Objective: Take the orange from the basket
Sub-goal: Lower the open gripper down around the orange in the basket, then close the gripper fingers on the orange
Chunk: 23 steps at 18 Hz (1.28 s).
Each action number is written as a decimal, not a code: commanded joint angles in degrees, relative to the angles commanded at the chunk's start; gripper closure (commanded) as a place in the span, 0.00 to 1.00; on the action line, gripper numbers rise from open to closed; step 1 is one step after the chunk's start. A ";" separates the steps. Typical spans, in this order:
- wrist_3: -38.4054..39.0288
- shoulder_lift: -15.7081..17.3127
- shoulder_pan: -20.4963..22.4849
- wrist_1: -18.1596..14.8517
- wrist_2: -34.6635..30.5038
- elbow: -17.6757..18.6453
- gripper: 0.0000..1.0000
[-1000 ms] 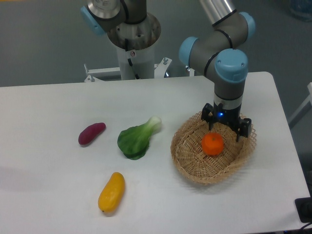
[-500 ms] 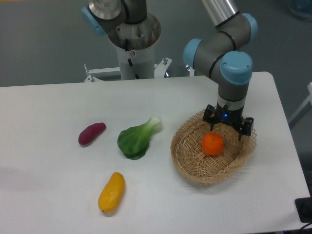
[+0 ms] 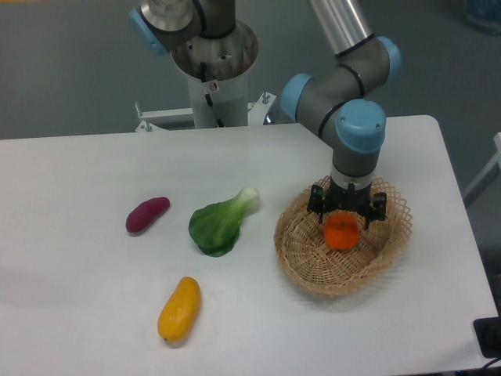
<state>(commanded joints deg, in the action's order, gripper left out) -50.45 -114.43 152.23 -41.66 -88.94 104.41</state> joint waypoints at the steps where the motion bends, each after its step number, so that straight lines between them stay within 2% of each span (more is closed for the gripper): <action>1: 0.00 -0.26 0.00 0.00 0.00 -0.35 0.00; 9: 0.09 -1.84 -0.35 0.18 -0.09 -0.18 0.00; 17: -0.09 -2.02 -0.35 0.18 -0.09 -0.35 0.00; 21: -0.35 -2.02 -0.35 0.26 -0.09 -0.35 0.15; 23: -0.35 -2.02 -0.35 0.26 -0.09 -0.44 0.19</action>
<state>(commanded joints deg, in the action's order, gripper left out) -50.80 -116.46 151.88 -41.40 -89.03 103.98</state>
